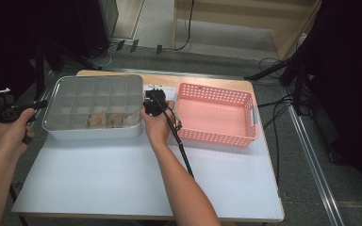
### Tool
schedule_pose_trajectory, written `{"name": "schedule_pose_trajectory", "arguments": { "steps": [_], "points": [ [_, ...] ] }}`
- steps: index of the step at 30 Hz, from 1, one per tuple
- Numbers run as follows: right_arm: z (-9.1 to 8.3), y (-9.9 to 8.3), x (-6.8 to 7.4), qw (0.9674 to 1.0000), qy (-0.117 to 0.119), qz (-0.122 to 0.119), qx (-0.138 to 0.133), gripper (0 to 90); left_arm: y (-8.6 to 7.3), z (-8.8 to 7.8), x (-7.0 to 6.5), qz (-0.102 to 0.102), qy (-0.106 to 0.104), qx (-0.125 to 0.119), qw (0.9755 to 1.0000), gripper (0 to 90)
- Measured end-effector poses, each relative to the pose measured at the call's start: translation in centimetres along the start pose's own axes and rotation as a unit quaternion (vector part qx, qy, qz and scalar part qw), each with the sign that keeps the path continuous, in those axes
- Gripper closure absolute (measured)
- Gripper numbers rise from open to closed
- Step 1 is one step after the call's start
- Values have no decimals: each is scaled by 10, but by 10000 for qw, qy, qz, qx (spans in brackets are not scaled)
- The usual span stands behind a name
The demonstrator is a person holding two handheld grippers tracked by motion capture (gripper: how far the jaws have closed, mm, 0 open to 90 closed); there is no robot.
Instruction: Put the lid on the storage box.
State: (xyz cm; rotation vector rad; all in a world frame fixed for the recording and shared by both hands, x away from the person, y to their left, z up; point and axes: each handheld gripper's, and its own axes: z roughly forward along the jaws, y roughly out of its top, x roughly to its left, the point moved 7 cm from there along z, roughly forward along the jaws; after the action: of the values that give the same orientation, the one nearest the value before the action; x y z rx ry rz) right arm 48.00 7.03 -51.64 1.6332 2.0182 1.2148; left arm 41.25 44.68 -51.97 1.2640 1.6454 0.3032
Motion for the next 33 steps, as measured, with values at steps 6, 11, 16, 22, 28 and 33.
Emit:
{"name": "schedule_pose_trajectory", "arguments": {
  "steps": [6,11,16,22,28,33],
  "points": [
    [3,-4,1,9998,68,-81,187,884,-2,1,2,-66,-1,48,10000,900],
    [-5,4,-7,9994,-340,-66,-68,900,-4,3,7,94,315,132,9994,896],
    [-10,14,-2,9999,-13,13,-170,900,-6,3,8,172,282,223,9992,896],
    [-5,10,0,9999,-81,-86,-94,900,-6,5,4,225,250,242,9991,900],
    [-6,10,0,9998,-22,-162,-77,900,-5,4,4,91,130,192,9997,900],
    [-5,9,0,9999,-34,-121,-62,900,-4,2,3,15,-2,174,9998,900]
  ]
}}
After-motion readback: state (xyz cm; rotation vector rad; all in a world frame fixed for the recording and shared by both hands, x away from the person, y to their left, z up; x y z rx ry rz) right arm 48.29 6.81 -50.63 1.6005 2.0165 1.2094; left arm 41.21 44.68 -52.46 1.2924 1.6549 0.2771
